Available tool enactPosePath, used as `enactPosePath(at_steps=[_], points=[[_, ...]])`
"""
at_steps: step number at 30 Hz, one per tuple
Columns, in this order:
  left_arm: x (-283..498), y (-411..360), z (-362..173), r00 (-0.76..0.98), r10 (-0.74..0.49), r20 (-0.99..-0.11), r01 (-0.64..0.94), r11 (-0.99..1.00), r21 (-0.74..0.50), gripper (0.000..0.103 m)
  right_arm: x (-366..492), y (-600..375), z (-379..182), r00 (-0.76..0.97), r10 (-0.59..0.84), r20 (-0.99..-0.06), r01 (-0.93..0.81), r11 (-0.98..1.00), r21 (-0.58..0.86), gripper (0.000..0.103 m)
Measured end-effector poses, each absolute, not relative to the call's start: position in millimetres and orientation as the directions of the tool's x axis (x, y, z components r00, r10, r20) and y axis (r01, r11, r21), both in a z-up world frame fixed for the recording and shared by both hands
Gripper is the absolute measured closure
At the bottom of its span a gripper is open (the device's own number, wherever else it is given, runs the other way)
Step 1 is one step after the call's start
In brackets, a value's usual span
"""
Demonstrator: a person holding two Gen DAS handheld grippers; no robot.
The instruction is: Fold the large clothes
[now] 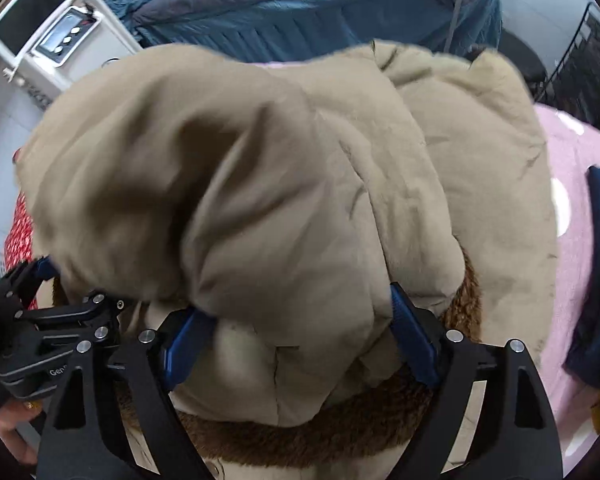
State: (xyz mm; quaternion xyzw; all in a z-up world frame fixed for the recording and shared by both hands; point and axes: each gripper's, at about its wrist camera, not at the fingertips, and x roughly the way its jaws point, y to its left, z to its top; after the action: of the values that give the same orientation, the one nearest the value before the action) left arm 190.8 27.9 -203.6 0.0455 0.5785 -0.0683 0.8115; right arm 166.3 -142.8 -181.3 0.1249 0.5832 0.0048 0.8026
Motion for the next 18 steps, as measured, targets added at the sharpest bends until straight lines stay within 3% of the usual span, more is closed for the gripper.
enactPosePath(at_steps=[9, 18], points=[[213.1, 28.9, -229.4, 0.284, -0.055, -0.957, 0.166, 0.986, -0.008, 0.004, 206.0, -147.3, -214.4, 0.238, 0.165, -0.957, 0.13, 0.971, 0.2, 0.005], [212.0, 28.1, -233.9, 0.316, -0.041, -0.948, 0.171, 0.985, 0.014, 0.004, 210.2, -148.2, -227.6, 0.252, 0.159, -0.955, 0.104, 0.976, 0.19, 0.005]])
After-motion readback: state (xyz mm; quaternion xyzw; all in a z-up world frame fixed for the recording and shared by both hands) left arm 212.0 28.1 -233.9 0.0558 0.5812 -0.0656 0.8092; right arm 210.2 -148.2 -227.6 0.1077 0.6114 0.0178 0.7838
